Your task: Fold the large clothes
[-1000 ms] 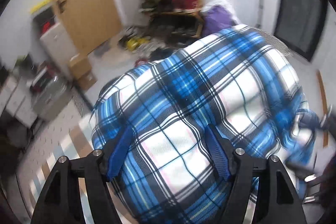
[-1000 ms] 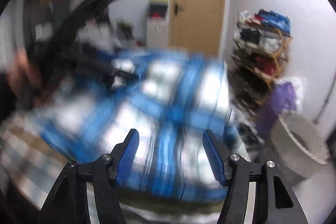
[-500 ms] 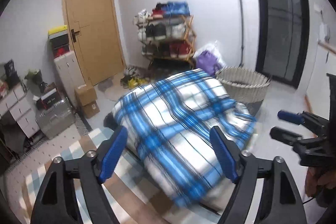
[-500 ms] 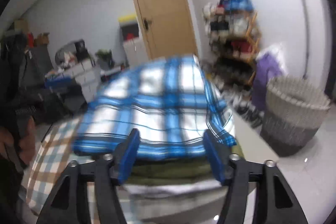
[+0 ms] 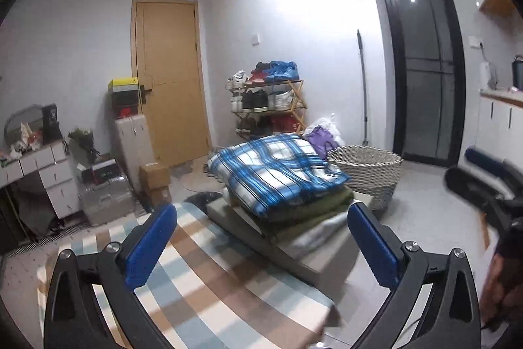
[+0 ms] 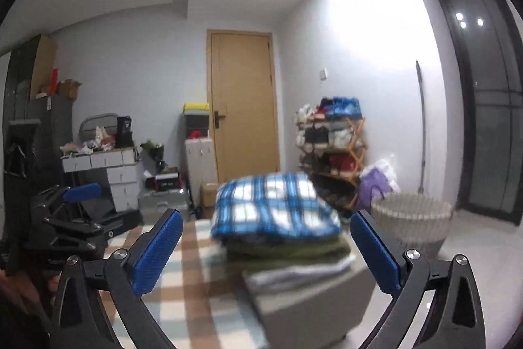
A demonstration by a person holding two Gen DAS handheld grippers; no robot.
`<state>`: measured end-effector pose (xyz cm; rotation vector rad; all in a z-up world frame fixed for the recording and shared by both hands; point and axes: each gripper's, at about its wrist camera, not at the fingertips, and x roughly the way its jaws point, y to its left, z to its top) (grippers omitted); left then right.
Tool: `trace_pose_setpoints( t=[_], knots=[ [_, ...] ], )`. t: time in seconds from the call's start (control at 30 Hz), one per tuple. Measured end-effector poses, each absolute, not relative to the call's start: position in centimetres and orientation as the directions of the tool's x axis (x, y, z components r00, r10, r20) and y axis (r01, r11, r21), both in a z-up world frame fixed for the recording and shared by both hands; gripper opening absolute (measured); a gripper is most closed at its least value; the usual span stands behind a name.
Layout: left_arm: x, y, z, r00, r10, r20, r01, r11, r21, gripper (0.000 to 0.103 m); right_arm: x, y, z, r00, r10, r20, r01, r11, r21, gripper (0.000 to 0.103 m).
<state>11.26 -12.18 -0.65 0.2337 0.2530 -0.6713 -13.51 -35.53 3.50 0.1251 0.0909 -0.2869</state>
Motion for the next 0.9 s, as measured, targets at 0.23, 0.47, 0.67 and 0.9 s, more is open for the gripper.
trace_pose_setpoints(
  t=[0.23,0.47,0.67,0.9],
  knots=[
    [10.9,-10.1,-1.7,0.778,-0.545,-0.312,0.579,0.815,0.02,0.102,-15.3,-32.5,1.9,0.945,-0.324,-0.042,0.326,0.945,0.03,0.103],
    [11.8,-10.9,-2.1,0.774,-0.558,-0.299,0.586,0.81,0.004,0.102,-17.8,-32.4,1.6,0.942,-0.312,0.125,0.305,0.95,0.07,0.103],
    [11.6,-13.0,-3.0,0.741,-0.605,-0.291,0.636,0.772,0.015,0.102,-16.8,-32.9,1.0,0.95,-0.298,0.089,0.292,0.953,0.077,0.103],
    [11.5,-14.7,-3.9,0.754,-0.586,-0.297,0.628,0.776,0.063,0.102,-17.0,-33.8,0.7,0.962,-0.263,0.077,0.251,0.958,0.136,0.103]
  ],
)
